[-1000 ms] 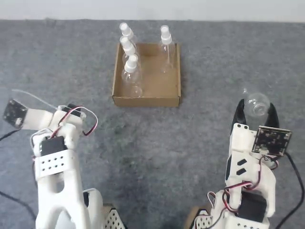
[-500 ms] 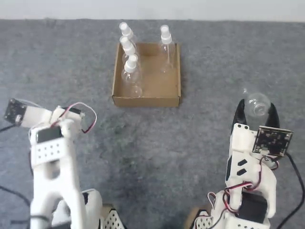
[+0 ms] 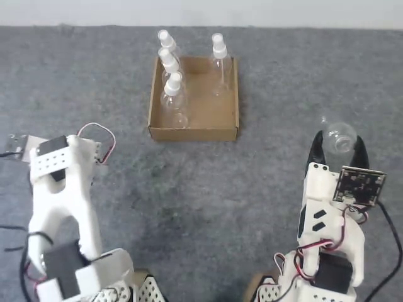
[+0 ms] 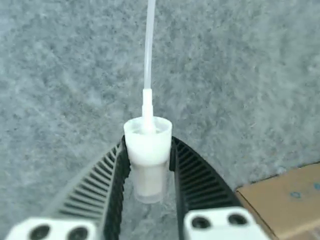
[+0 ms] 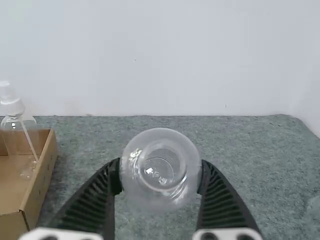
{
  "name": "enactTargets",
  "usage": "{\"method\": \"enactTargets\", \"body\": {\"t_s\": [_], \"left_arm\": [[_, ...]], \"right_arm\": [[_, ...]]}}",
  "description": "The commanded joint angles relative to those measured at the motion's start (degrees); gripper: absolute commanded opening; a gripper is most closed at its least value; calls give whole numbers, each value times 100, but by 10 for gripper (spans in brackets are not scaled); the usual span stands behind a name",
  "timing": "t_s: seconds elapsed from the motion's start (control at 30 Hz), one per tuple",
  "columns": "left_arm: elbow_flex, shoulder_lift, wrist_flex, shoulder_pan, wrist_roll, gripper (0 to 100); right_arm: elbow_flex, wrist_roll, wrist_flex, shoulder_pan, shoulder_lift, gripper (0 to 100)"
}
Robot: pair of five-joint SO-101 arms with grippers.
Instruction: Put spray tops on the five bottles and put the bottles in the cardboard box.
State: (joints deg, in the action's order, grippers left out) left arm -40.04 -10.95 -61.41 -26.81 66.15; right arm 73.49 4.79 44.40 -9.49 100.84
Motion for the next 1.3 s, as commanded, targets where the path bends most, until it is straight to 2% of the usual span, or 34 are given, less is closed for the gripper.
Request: {"method": "enactTargets", "body": {"t_s": [0.0,0.1,0.3,0.37,0.73,0.87,1.0,1.17,1.27], "left_arm": [[338,149,334,-44,53,13],[338,176,360,-44,53,31],[321,211,334,-18,53,224],[312,211,334,-18,53,247],[338,158,325,-141,9,138],[514,158,264,-440,-791,80],[910,158,-431,-677,-1600,70],[1182,167,-1029,-791,-1952,70],[1209,158,-1046,-809,-2224,69]], "right_arm": [[-273,-88,-163,-22,84,41],[-273,-88,-163,-22,84,41],[-273,-88,-163,-22,84,41],[-273,-88,-163,-22,84,41],[-273,-88,-136,57,84,41],[-158,-44,-163,444,75,41],[-105,-26,-136,734,66,41],[0,26,-101,1138,22,41],[105,492,-101,1516,22,41]]}}
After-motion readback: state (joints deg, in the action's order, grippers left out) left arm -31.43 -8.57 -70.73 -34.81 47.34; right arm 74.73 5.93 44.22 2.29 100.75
